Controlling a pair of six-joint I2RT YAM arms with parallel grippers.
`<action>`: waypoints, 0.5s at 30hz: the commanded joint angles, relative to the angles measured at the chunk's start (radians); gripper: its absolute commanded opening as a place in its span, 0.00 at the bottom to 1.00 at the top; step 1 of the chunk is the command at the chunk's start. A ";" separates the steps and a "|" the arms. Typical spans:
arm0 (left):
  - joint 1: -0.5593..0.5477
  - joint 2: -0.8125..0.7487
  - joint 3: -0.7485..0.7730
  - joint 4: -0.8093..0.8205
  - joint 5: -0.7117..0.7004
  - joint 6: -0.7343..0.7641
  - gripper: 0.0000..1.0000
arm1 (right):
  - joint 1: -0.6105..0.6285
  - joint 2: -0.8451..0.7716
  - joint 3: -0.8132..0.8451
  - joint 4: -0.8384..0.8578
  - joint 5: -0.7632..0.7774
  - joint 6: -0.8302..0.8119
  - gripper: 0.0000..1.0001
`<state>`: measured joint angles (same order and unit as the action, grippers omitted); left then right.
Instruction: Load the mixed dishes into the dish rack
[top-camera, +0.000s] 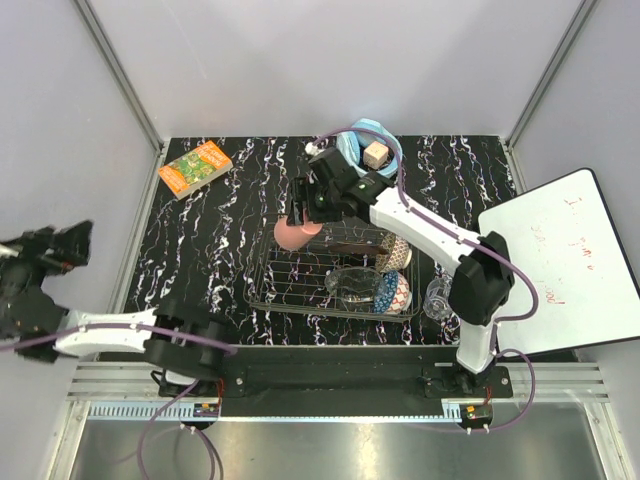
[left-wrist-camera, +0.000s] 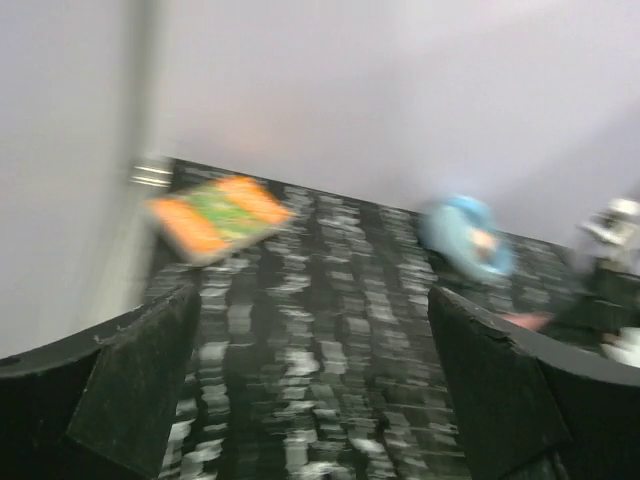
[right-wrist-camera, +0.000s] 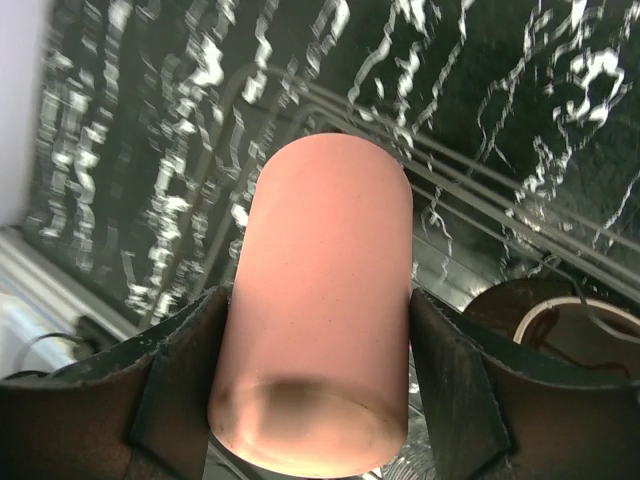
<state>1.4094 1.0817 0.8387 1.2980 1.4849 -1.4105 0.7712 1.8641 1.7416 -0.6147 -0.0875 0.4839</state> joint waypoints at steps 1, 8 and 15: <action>0.269 -0.103 -0.044 0.368 0.169 0.346 0.99 | 0.034 0.017 0.070 -0.056 0.063 -0.042 0.00; 0.378 -0.008 0.267 0.351 0.184 0.186 0.99 | 0.053 0.046 0.064 -0.086 0.081 -0.054 0.00; 0.411 0.169 0.606 0.233 0.201 -0.085 0.99 | 0.079 0.144 0.165 -0.163 0.147 -0.084 0.00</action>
<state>1.7901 1.2076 1.3418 1.3102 1.4956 -1.3518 0.8234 1.9533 1.8183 -0.7364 0.0048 0.4324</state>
